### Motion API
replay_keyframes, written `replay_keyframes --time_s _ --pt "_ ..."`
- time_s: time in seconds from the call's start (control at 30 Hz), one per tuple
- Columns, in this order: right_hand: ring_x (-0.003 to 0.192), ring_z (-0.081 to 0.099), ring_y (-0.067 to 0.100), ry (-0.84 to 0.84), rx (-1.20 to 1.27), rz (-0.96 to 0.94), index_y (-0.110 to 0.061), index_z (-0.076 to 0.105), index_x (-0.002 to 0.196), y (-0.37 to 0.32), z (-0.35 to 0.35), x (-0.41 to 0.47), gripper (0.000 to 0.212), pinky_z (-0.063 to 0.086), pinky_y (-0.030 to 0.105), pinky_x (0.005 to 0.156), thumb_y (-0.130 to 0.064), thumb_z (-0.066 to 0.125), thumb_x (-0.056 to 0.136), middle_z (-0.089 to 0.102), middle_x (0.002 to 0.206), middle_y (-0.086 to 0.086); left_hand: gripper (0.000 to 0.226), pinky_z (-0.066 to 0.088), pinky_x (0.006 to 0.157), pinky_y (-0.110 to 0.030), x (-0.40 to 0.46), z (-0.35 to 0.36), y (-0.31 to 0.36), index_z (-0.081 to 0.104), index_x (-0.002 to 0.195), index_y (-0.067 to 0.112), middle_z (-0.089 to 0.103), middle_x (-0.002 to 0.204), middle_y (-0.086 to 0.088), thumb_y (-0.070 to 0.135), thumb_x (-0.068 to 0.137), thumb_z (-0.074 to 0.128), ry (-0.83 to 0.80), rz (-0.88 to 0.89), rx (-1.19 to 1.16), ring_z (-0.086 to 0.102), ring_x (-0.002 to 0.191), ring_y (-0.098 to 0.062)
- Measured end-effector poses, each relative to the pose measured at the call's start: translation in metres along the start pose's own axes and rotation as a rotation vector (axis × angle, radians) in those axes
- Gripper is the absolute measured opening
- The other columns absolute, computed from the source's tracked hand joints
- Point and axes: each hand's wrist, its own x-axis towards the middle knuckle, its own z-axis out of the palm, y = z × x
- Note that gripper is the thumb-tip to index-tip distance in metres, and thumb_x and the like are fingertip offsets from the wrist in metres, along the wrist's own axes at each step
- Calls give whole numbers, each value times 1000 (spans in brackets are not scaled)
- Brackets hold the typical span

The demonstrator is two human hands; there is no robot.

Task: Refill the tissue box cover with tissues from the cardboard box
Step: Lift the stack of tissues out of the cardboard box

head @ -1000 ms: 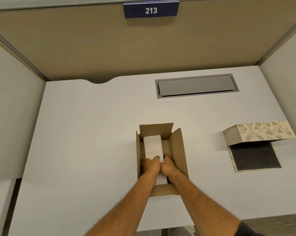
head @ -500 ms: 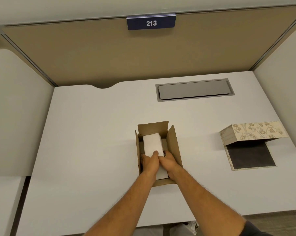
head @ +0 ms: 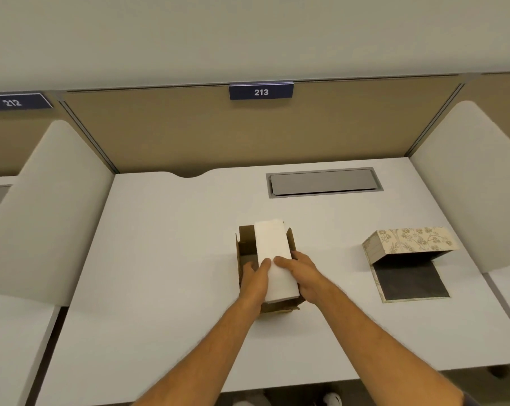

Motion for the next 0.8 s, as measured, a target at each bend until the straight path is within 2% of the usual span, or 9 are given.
replay_keyframes --time_s 0.13,0.23,0.33,0.4,0.57,0.8 --pt "98 68 24 -7 25 -55 -17 51 131 -15 -11 -16 53 59 34 66 -31 75 85 67 115 3 49 59 76 -35 -18 8 14 46 132 24 65 114 2 51 92 56 -55 88 -48 66 101 -19" --pt "99 67 24 -17 55 -100 -17 51 131 -23 -21 -25 53 60 36 69 -29 74 86 66 117 3 52 59 83 -39 -30 17 20 49 133 23 66 119 -1 51 91 58 -76 156 -35 66 104 -20" --pt "104 64 26 -31 63 -126 -19 46 136 -31 -35 -32 56 59 44 84 -30 72 88 61 128 6 54 56 92 -42 -42 29 20 48 135 22 63 124 -3 50 91 60 -86 176 -27 62 109 -22" --pt "108 62 28 -31 65 -128 -20 40 141 -36 -49 -34 62 56 50 92 -30 71 88 58 132 6 53 57 84 -36 -52 40 20 49 134 22 63 124 -3 47 90 63 -109 194 -35 62 109 -21" --pt "106 65 27 -61 132 -145 -23 33 147 -47 -95 -44 71 58 52 90 -29 72 88 60 130 4 50 55 87 -36 -73 80 14 54 132 22 67 118 1 41 87 69 -123 270 -28 64 107 -19" --pt "113 63 33 -202 294 -136 -14 34 145 -54 -187 -48 74 52 54 99 -17 75 84 61 132 11 46 51 76 -32 -107 158 14 63 120 30 73 111 5 42 77 74 -100 351 -56 67 104 -18"
